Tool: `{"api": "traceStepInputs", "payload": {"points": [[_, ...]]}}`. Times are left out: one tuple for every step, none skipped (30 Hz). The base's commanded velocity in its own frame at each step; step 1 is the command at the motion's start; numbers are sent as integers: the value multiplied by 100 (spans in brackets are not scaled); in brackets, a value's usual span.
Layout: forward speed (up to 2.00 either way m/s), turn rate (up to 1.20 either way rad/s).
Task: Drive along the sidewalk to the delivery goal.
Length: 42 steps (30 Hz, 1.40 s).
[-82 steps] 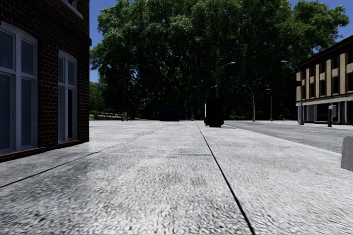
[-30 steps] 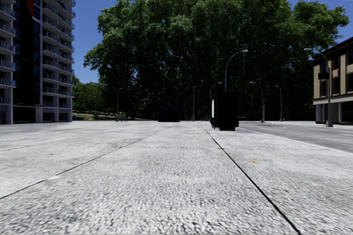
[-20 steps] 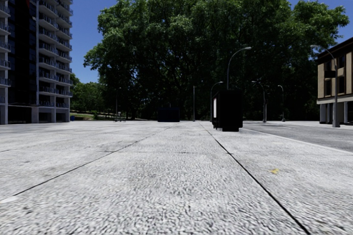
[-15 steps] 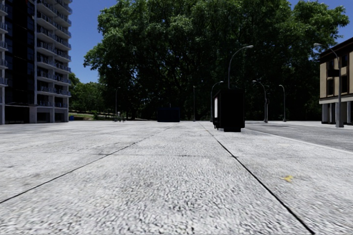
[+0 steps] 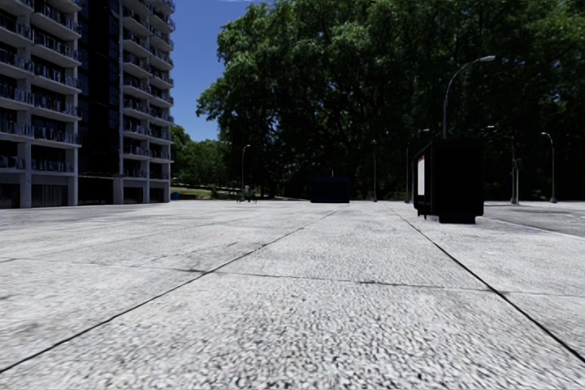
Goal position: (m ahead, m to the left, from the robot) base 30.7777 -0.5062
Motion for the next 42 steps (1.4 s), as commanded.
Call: {"api": "traceStepInputs", "payload": {"points": [[200, 55], [200, 55], [200, 1], [200, 0], [200, 0], [200, 0], [200, 0], [200, 0], [200, 0], [200, 0], [200, 0], [200, 0], [200, 0], [200, 0], [200, 0], [200, 0], [200, 0], [200, 0], [200, 0], [200, 0], [200, 0], [200, 0], [200, 0], [200, 0], [200, 0], [200, 0], [200, 0], [200, 0], [200, 0], [200, 0], [200, 0], [200, 0], [200, 0], [200, 0], [200, -4], [200, -4], [200, -27], [200, -34], [200, 0], [200, 0], [200, 0], [200, 0]]}}
